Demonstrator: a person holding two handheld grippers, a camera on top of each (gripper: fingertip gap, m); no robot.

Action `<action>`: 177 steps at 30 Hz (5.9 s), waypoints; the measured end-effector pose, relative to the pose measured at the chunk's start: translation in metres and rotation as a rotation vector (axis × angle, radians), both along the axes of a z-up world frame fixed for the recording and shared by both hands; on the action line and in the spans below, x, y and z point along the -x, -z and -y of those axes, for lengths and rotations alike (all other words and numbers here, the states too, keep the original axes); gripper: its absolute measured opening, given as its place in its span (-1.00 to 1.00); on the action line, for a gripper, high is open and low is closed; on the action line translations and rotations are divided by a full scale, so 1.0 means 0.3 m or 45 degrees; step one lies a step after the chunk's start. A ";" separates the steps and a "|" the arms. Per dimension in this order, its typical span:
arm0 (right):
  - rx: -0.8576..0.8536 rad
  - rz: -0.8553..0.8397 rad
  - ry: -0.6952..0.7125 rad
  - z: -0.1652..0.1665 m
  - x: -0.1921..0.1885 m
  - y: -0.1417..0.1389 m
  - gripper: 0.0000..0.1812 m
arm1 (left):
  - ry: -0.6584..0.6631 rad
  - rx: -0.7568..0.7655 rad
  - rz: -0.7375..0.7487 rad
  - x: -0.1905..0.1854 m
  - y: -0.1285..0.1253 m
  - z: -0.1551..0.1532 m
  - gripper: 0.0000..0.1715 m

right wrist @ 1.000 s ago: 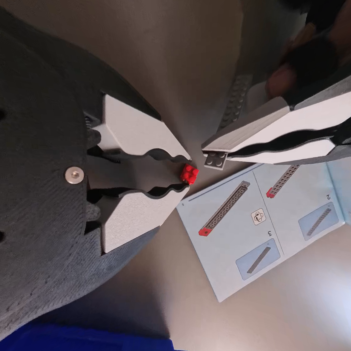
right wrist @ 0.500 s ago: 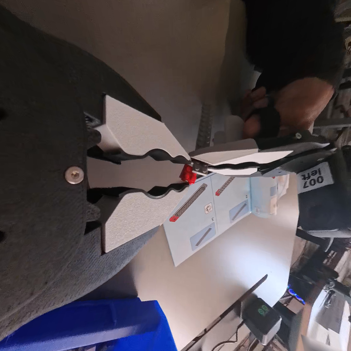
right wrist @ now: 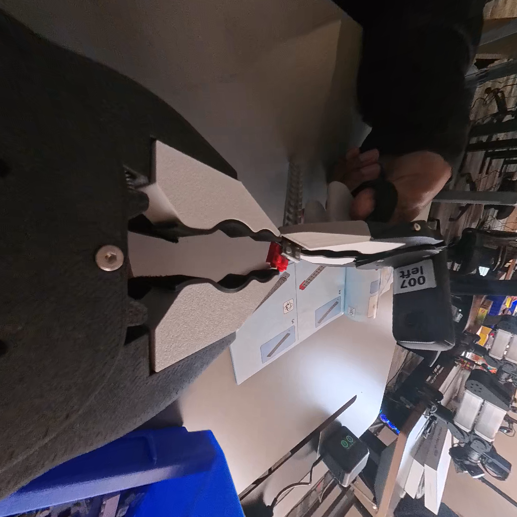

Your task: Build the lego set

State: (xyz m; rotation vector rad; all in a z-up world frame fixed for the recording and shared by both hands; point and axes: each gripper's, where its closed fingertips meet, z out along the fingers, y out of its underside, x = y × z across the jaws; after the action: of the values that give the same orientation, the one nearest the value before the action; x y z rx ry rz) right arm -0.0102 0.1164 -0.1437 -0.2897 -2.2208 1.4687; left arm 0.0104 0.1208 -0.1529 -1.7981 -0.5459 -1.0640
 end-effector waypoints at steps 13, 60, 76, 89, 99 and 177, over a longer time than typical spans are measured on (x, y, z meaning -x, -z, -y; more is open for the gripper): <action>0.085 -0.149 -0.003 -0.003 -0.004 -0.060 -0.76 | 0.011 -0.141 0.122 -0.003 -0.060 -0.006 -0.91; 0.054 -0.404 0.006 -0.029 -0.002 -0.094 -0.77 | -0.059 -0.262 0.263 0.023 -0.106 -0.032 -0.78; 0.015 -0.460 0.018 -0.023 0.000 -0.092 -0.77 | -0.077 -0.255 0.270 0.031 -0.103 -0.033 -0.82; 0.029 -0.437 -0.004 -0.014 -0.003 -0.086 -0.77 | -0.074 -0.262 0.269 0.030 -0.106 -0.033 -0.88; 0.099 -0.375 -0.047 -0.013 -0.011 -0.094 -0.77 | -0.052 -0.279 0.271 0.020 -0.113 -0.032 -0.91; 0.773 0.571 0.032 -0.013 0.024 -0.145 -0.91 | -0.397 -0.656 -0.371 0.096 -0.248 -0.085 -0.88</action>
State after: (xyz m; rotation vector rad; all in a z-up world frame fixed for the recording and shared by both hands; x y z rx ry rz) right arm -0.0173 0.1202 -0.1001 -0.9124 -1.9988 2.2115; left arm -0.0183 0.1465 -0.0785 -1.3265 -0.3207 -0.6380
